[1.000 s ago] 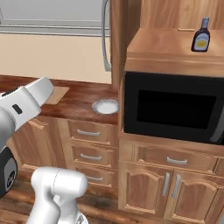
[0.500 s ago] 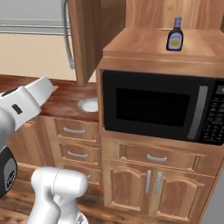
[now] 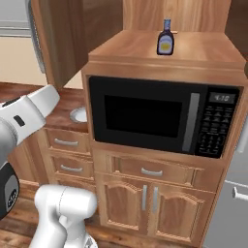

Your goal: Pick the shrimp from the plate and place it on the cutting board. Then pick the condiment bottle from the cabinet and place it next to the cutting board.

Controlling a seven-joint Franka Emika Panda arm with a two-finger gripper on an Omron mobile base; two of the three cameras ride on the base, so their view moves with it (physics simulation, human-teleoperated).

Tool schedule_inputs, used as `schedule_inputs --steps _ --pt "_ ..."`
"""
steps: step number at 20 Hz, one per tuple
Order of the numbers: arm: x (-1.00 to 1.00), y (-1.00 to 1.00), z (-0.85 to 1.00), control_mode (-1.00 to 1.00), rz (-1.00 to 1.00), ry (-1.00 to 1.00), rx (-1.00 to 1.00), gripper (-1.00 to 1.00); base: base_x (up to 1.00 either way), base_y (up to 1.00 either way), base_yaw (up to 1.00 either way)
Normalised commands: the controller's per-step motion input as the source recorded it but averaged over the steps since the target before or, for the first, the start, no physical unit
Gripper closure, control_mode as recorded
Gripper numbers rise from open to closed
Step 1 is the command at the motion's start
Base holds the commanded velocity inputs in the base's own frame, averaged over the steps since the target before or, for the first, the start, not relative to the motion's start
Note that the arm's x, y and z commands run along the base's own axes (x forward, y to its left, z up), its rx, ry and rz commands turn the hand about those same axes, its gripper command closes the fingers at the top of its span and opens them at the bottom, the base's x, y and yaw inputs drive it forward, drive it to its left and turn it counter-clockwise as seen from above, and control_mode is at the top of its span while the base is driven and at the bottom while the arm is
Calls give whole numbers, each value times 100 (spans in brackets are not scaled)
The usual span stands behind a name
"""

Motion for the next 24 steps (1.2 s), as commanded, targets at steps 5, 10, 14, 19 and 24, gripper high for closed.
schedule_inputs --steps 5,10,14,19,24 --pt "0 0 0 100 0 0 0 -100 4 -44 1" --pt "0 0 0 100 0 0 0 -100 6 -39 1" --pt "0 0 0 100 0 0 0 -100 9 -28 0" --pt "0 0 0 100 0 0 0 -100 20 -23 0" --pt "0 0 0 100 0 0 0 -100 39 -18 0"
